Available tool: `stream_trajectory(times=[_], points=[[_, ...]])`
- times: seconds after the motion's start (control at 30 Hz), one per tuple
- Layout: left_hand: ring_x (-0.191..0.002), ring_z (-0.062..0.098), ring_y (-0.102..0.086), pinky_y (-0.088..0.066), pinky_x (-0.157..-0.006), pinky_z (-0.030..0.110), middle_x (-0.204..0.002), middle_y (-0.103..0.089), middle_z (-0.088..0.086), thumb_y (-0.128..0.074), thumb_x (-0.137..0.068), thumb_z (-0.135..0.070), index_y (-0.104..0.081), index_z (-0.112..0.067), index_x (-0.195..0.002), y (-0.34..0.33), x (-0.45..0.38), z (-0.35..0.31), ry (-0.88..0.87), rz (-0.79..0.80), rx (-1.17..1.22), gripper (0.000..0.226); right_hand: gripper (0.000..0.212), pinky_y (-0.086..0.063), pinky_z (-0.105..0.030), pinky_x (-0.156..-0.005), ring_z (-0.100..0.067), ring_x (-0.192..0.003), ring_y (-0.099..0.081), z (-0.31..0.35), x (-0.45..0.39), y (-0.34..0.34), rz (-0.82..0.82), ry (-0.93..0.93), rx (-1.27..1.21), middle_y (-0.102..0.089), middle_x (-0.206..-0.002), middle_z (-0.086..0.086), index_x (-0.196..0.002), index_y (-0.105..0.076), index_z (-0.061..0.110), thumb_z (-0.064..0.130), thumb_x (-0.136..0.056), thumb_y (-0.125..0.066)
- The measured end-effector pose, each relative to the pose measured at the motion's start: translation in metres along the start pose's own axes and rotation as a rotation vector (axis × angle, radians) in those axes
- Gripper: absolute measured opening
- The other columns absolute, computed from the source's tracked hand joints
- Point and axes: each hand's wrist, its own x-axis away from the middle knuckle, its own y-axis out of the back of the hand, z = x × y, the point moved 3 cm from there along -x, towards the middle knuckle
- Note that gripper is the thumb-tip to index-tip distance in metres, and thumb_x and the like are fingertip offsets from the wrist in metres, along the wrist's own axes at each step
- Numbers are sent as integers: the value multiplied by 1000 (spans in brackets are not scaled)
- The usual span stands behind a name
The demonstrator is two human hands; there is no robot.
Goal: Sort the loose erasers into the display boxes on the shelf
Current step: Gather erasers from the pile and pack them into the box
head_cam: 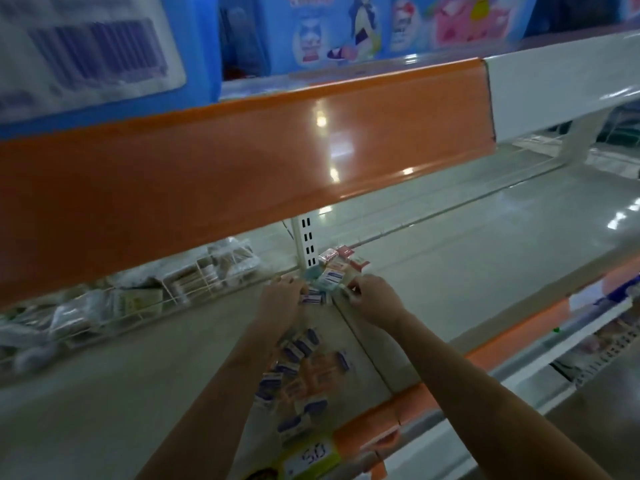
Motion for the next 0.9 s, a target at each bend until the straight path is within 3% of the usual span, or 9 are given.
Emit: stream_trajectory(times=[0.17, 0.33, 0.6, 0.77, 0.9], points=[[-92, 25, -60, -46, -80, 34, -97, -65, 5, -63, -82, -20, -62, -16, -93, 4, 11, -1, 90, -89, 94, 11, 24, -47, -25, -74, -14, -80, -57, -12, -2, 19, 101, 46, -127, -65, -95, -4, -105, -66, 6, 24, -93, -56], [-93, 27, -59, -47, -82, 35, -101, -67, 8, -66, -85, -21, -67, -13, -106, 12, 45, 2, 190, -198, 201, 23, 21, -45, -11, -61, -6, -74, -56, -11, 6, 22, 270, 78, -342, -62, -91, 1, -110, -62, 10, 18, -90, -58], [-79, 27, -63, -49, -72, 36, -86, -70, 2, -76, -74, -14, -71, -15, -94, 49, 144, 8, 342, -365, 124, 20, 22, -57, -27, -67, -18, -74, -67, 47, 41, -3, 619, 23, -887, -65, -91, -9, -108, -60, 13, 3, -89, -58], [-85, 23, -62, -51, -75, 39, -90, -68, -4, -61, -78, -30, -69, -20, -96, 80, 216, 14, 466, -409, 112, 23, 22, -51, -23, -58, -19, -66, -60, 105, 73, -27, 854, -126, -1224, -64, -78, -11, -101, -64, 5, -7, -88, -52], [-87, 18, -60, -48, -75, 37, -91, -66, -10, -49, -80, -43, -67, -25, -96, 105, 279, 29, 539, -458, 81, 31, 26, -56, -18, -66, -14, -73, -67, 155, 106, -46, 1018, -165, -1359, -69, -81, -8, -101, -64, 2, -13, -84, -52]])
